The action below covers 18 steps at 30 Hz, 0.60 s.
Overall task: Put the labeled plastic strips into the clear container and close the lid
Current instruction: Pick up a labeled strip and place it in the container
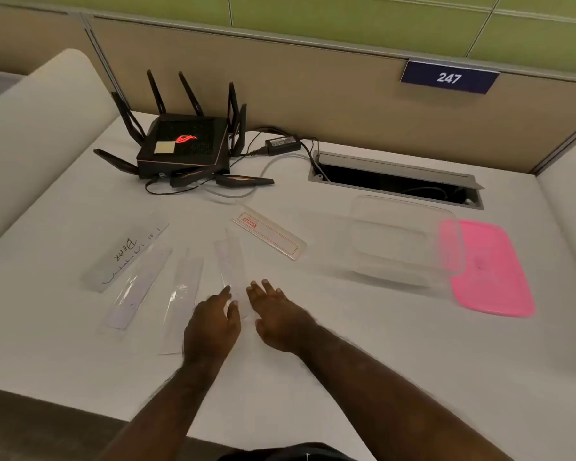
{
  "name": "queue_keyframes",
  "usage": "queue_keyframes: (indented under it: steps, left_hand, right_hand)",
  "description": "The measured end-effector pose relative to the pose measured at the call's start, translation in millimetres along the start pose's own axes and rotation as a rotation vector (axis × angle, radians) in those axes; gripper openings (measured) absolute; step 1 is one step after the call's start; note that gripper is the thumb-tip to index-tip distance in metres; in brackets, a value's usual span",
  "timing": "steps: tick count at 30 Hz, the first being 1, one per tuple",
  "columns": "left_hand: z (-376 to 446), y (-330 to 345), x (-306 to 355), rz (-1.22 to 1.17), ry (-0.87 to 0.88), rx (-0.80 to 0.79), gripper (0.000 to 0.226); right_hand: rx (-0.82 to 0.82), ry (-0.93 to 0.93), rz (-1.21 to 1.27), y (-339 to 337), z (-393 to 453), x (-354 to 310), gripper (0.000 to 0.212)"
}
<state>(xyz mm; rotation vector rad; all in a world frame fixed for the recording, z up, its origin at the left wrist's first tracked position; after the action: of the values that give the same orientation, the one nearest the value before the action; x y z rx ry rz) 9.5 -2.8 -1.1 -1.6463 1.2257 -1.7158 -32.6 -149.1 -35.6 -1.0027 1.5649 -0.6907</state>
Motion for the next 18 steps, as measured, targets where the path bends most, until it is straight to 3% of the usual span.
queue_keyframes:
  steps: [7, 13, 18]
  left_hand:
    - [14.0, 2.6, 8.7, -0.315, -0.232, -0.194, 0.048]
    - [20.6, -3.1, 10.5, -0.394, -0.24, -0.192, 0.041]
    - [20.2, -20.7, 13.0, -0.448, -0.22, -0.221, 0.036]
  right_hand:
    - [-0.058, 0.085, 0.059, 4.1, 12.8, -4.3, 0.077]
    - [-0.076, 0.05, 0.045, -7.5, 14.0, -6.9, 0.086]
    - [0.007, 0.003, -0.041, -32.7, 15.1, -6.9, 0.089]
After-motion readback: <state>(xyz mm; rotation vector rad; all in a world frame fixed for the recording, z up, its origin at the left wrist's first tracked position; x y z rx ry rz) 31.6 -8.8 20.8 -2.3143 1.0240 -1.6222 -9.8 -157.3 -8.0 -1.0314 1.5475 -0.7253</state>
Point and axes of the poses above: each hand's wrist, its own z-axis towards the middle knuckle, its own y-axis out of the palm, x = y × z, the point moved 1 cm from there along z, towards the middle knuckle
